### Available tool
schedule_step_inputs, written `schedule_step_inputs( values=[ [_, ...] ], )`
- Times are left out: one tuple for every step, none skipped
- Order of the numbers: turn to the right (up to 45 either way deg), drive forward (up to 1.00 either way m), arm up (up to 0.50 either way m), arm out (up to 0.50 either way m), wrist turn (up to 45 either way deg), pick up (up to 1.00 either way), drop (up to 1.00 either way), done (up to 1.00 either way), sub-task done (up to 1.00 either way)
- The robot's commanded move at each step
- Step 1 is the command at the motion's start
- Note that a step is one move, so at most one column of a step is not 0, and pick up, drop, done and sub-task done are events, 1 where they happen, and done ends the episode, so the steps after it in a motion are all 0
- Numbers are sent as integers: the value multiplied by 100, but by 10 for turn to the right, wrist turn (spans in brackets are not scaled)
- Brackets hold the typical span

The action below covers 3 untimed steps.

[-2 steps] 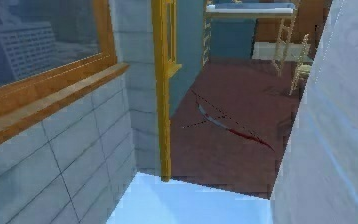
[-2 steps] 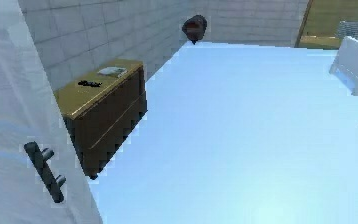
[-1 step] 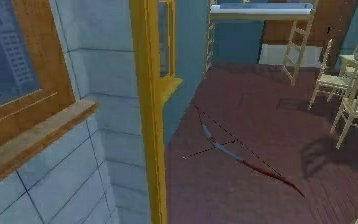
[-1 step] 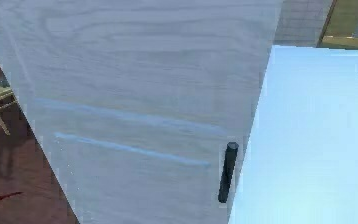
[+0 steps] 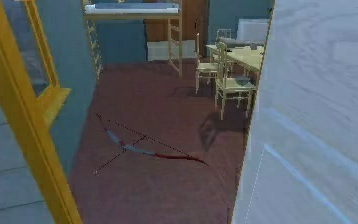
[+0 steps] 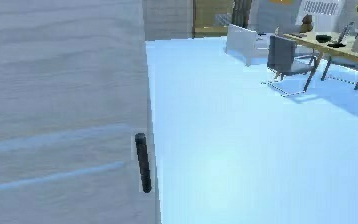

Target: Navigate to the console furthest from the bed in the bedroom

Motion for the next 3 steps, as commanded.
schedule_step_inputs(
  values=[
    [0,100,0,0,0,0,0,0,0],
    [60,0,0,0,0,0,0,0,0],
    [30,0,0,0,0,0,0,0,0]
  ],
)
